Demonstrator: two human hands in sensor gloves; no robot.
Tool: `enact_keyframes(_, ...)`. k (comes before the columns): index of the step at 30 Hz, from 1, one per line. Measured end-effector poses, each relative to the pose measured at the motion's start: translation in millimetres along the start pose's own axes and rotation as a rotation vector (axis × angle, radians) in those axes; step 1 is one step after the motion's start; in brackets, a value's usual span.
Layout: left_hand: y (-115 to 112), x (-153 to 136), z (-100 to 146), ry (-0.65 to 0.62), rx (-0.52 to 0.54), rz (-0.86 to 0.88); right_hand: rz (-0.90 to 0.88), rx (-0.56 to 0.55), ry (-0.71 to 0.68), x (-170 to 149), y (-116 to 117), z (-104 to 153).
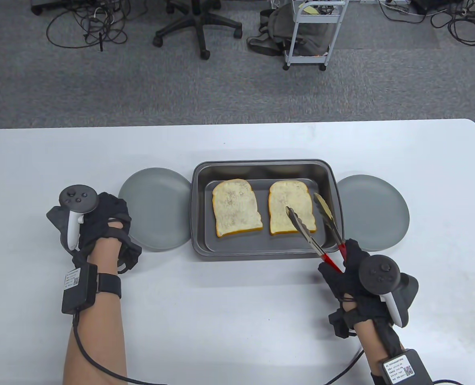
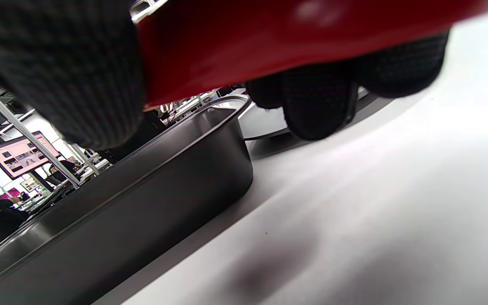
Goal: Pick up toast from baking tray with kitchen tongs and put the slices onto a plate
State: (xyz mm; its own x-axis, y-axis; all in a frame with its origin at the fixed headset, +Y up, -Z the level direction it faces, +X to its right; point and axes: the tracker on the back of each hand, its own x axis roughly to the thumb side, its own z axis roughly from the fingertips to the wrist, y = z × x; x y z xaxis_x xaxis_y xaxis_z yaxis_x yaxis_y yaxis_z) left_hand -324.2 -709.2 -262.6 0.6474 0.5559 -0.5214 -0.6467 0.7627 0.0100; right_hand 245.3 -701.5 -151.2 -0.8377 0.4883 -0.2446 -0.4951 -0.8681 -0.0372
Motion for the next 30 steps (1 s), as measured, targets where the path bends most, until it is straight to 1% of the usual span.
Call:
enact_keyframes(3,9.3,7.7,10.4,-0.04,-0.004,0.021,-0.004,0.003,0.007,-0.8,-0.8,-0.1)
enact_keyframes(4,13.9,10.7,14.8,-0.056,0.009,0.008,-0.006,0.001,0.008,-1.1,-1.2,-0.2)
enact_keyframes(6,27.1,17.1,25.9,-0.092,0.07,-0.027,-0.01,0.001,0.012,-1.7,-1.7,-0.4)
enact_keyframes(8,39.5,21.4,36.0,-0.121,0.117,-0.023,-0.012,0.003,0.014,-2.3,-1.8,-0.5)
enact_keyframes(11,58.5,25.5,51.5,-0.148,0.155,0.008,-0.014,0.001,0.016,-2.8,-2.3,-0.2)
enact_keyframes(15,77.4,27.9,70.5,-0.189,0.149,0.065,-0.022,0.001,0.018,-4.7,-3.0,-0.3)
enact_keyframes(17,81.1,28.4,79.2,-0.215,0.127,0.109,-0.03,0.005,0.018,-5.7,-3.3,-0.2)
enact_keyframes(20,81.7,28.9,89.4,-0.238,0.085,0.157,-0.032,0.008,0.018,-6.9,-3.6,0.0)
enact_keyframes(23,72.3,28.7,99.7,-0.265,0.014,0.226,-0.035,0.011,0.019,-7.9,-3.9,0.2)
enact_keyframes(27,50.6,26.9,112.2,-0.287,-0.07,0.333,-0.038,0.015,0.017,-8.9,-4.0,0.2)
enact_keyframes(30,28.5,21.3,120.7,-0.294,-0.154,0.419,-0.037,0.018,0.016,-9.3,-3.7,0.5)
